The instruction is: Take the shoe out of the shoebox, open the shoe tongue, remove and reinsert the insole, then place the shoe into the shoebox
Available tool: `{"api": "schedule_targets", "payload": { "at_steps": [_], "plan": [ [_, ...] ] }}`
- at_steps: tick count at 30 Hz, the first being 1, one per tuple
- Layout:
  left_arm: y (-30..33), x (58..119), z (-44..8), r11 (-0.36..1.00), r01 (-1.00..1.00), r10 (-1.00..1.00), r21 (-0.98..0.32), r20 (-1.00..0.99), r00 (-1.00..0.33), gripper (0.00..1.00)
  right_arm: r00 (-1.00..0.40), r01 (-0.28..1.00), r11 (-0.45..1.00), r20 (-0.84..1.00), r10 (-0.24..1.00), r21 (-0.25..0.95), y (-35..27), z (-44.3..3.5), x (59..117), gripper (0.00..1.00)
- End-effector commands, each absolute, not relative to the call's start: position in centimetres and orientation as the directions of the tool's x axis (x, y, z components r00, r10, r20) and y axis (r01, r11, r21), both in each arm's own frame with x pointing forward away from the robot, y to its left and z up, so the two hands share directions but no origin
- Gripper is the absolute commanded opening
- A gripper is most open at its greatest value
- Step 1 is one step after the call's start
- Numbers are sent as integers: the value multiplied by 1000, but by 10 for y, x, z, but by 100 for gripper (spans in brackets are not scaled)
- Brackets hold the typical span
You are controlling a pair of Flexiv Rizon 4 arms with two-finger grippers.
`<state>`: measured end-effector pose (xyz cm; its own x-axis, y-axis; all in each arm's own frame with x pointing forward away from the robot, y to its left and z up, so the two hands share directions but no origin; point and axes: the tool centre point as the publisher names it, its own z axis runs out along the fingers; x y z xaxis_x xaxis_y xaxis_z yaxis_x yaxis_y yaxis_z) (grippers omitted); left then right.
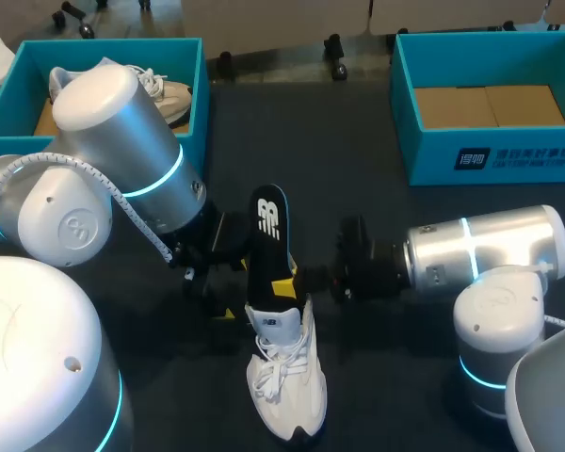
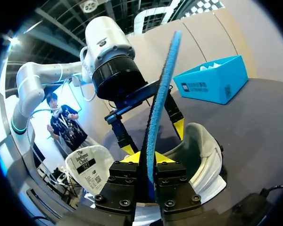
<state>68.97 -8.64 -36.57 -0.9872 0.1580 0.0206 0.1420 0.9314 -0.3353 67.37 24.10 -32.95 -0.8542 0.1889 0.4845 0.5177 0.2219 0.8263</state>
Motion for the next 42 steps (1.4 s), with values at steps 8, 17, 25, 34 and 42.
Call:
{"api": "schedule_targets", "payload": {
  "at_steps": [8,17,25,34,42],
  "plan": [
    [-86,689,-366,931,142,158,-337,20,-987,100,-871,492,262,467,154,830,247,-321,682,16],
    [-86,689,-366,931,142,158,-337,20,-987,100,-865,501,281,488,119,819,255,-325,692,20],
    [-86,689,-366,931,142,158,-337,20,-987,100,-860,508,276,499,108,816,258,-330,688,15],
    [-86,689,-366,931,142,158,-337,20,-987,100,-857,514,266,505,105,816,262,-333,683,0],
    [-86,689,-366,931,142,158,-337,20,-987,100,-851,523,258,512,115,812,262,-336,682,0]
  ]
}}
